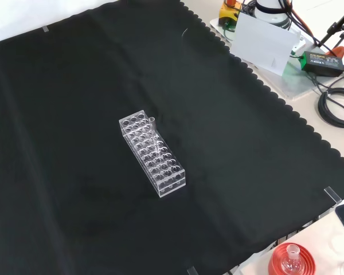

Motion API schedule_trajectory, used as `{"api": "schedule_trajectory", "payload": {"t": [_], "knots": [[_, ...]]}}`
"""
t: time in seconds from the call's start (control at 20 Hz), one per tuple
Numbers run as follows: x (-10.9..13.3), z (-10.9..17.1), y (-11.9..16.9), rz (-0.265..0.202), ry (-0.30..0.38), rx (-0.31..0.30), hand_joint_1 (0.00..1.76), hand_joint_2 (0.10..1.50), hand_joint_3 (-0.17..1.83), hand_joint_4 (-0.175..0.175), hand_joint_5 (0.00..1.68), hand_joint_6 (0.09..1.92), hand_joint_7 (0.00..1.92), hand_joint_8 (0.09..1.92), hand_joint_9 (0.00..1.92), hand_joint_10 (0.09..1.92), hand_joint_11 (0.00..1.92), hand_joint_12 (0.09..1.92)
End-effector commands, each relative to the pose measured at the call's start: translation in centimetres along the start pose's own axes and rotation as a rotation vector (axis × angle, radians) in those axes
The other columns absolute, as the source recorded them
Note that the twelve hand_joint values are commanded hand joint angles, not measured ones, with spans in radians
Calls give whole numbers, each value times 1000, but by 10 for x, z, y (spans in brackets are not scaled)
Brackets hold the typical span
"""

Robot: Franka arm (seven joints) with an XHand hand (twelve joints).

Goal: Pick up the test tube.

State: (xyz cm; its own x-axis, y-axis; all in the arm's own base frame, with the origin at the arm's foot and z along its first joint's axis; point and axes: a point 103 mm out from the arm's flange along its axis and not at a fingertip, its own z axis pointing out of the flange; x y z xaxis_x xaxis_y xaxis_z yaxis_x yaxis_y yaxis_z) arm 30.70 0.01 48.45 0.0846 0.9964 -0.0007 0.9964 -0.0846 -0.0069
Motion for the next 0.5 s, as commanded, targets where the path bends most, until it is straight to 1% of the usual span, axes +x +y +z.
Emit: {"api": "schedule_trajectory", "payload": {"t": [0.05, 0.1, 0.2, 0.5], "knots": [[-54, -75, -69, 141, -92, -73, 713, 766, 482, -40, 353, 250, 373, 640, 360, 705, 104, 1325], [-58, -80, -74, 151, -94, -79, 643, 789, 436, -24, 265, 169, 248, 678, 231, 793, 50, 1325], [-59, -82, -76, 153, -97, -83, 591, 813, 391, -13, 206, 91, 142, 737, 120, 894, 10, 1324], [-59, -83, -75, 147, -102, -81, 577, 821, 375, -9, 192, 87, 108, 763, 85, 933, 0, 1324]]}}
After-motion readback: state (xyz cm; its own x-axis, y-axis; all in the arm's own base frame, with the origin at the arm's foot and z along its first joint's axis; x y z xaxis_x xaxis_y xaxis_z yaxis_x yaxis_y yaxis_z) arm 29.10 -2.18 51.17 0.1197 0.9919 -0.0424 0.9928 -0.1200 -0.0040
